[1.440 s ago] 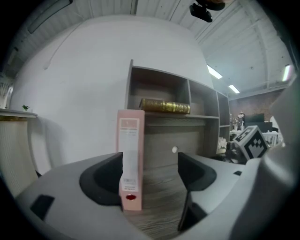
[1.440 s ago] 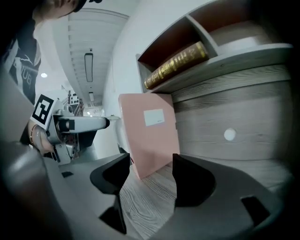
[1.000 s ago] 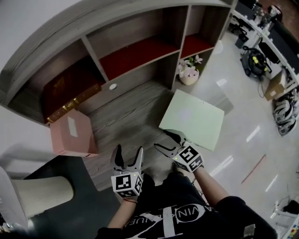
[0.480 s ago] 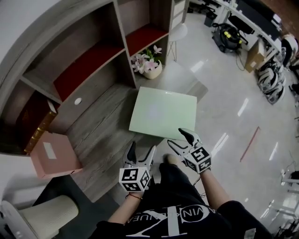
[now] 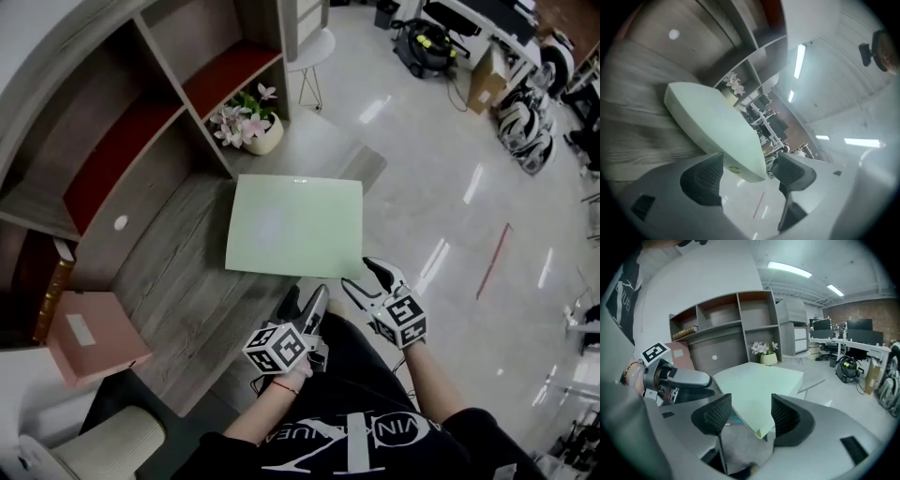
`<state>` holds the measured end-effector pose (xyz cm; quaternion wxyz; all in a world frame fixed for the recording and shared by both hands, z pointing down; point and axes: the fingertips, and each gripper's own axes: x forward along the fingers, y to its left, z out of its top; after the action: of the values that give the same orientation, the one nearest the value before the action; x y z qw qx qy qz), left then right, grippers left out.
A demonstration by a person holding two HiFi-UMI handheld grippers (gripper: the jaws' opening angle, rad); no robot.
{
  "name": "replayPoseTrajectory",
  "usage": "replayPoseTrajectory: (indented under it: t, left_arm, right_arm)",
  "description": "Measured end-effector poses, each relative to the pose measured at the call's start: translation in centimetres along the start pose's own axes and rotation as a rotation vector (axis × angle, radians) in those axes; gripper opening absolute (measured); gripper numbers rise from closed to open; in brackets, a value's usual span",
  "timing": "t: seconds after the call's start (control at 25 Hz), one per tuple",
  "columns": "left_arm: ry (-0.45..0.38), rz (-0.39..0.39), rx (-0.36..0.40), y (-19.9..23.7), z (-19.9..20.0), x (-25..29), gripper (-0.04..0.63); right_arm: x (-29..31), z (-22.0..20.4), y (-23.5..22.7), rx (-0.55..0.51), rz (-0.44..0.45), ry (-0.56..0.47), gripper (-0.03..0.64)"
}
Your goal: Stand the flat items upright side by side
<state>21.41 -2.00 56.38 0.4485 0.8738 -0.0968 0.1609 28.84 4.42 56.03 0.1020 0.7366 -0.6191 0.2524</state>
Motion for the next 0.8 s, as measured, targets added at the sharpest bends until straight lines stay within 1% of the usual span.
replayPoseTrajectory:
  t: [0.08,0.16,0.24,0.36,0.48,0.6,0.68,0.8]
  left_arm:
    - [-0.001,-0.009,-0.101,0.1,-1.0,1.0,0.353]
    - [-0.02,-0.014,-0.212,0.6,-1.9,1.7,0.355]
    - [-0.047,-0.021,-0.287,1.1,-2.4,2.4,0.36]
    - [-0.097,-0.022,-0.345,1.9,-2.7,3.4,0.36]
    - [-0.183,-0.015,-0.401,3.2,-2.4,4.3,0.36]
    - [-0.267,-0.04,-0.467,4.1,-2.0,5.2,0.36]
    - [-0.295,-0.051,-0.503,4.4,-2.0,5.7,0.36]
    - [-0.311,-0.046,-0.552,5.0,-2.3,6.5,0.357]
  right_arm:
    - [0.1,-0.1,-0.3,-0.012,0.012,0.006,0.27]
    - [0.2,-0.3,-0.5,-0.025,0.031,0.017,0.273]
    - [0.3,-0.6,-0.8,-0.032,0.048,0.028,0.273]
    - [0.3,-1.0,-1.6,-0.028,0.072,0.039,0.273]
    - [0.5,-1.3,-2.2,-0.042,0.102,0.055,0.27]
    - [0.9,-1.6,-2.6,-0.07,0.135,0.073,0.27]
    - [1.2,-1.8,-2.7,-0.087,0.156,0.087,0.27]
    - [1.5,-2.0,-2.8,-0.114,0.187,0.105,0.27]
